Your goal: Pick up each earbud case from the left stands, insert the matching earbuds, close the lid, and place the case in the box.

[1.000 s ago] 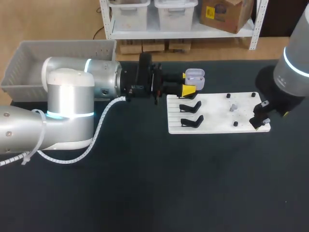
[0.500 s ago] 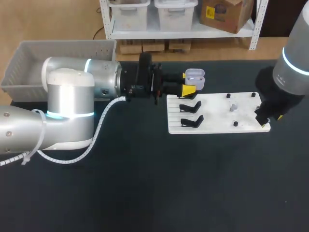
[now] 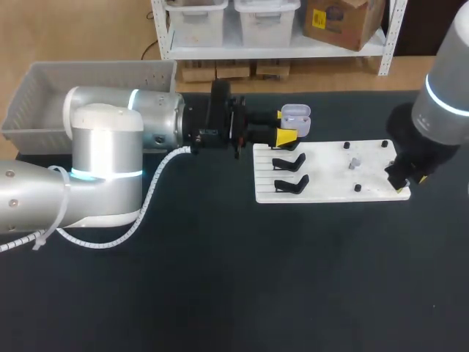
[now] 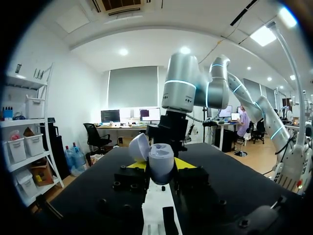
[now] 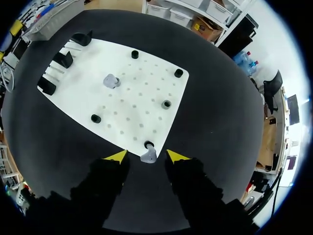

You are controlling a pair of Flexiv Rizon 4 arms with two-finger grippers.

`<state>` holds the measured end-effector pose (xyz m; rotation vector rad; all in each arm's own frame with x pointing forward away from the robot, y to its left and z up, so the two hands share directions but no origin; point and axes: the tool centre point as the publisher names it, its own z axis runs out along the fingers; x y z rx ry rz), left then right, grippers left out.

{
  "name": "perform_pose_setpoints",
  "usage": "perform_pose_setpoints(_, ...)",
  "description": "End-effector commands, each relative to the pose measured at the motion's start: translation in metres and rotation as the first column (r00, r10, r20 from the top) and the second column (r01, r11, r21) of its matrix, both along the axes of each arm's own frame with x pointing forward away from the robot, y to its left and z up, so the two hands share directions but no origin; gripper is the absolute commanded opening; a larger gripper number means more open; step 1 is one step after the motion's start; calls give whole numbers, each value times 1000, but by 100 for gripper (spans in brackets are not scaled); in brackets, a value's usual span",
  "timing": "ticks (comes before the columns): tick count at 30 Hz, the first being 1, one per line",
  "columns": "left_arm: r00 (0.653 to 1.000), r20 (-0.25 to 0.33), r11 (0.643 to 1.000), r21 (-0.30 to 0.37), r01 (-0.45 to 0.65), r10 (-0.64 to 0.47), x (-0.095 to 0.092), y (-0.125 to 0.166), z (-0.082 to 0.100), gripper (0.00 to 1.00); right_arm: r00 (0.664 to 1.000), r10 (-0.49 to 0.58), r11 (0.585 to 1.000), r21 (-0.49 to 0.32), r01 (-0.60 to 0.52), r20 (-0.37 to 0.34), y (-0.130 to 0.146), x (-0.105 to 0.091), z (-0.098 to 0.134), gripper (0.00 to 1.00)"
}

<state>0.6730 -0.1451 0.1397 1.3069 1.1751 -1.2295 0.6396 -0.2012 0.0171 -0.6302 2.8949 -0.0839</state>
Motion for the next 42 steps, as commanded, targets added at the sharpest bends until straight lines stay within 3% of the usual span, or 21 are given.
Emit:
perform_pose_setpoints(1, 1000, 3, 1000, -3, -3, 3, -1, 0, -1, 0, 1000, -5, 1000, 0, 5, -2, 1, 3, -3, 47)
perform_pose_setpoints(7, 1000, 3, 1000, -3, -3, 3, -1, 0, -1, 0, 1000, -12, 1000, 0, 12, -2, 0, 6, -5, 45)
perform_pose_setpoints(23, 1000, 3, 1000, -3, -3, 3, -1, 0, -1, 0, 1000, -20, 1000, -3, 20, -7, -3, 5, -7, 29)
perform_pose_setpoints(28, 1000, 3, 1000, -3, -3, 3, -1, 0, -1, 0, 1000, -23, 1000, -6, 23, -3, -3, 5, -7, 20)
perform_pose_setpoints(31, 1000, 3, 1000, -3, -3, 3, -1, 0, -1, 0, 1000, -24, 1000, -7, 24, -2, -4, 5, -7, 2)
perform_pose_setpoints(32, 1000, 3, 1000, -3, -3, 3, -1, 0, -1, 0, 1000, -24, 1000, -7, 24, 0, -4, 5, -6, 0)
perform_pose_setpoints(42, 1000, 3, 1000, -3, -3, 3, -1, 0, -1, 0, 999, -27, 999, -28, 28, 45, 0, -8, 25, 0)
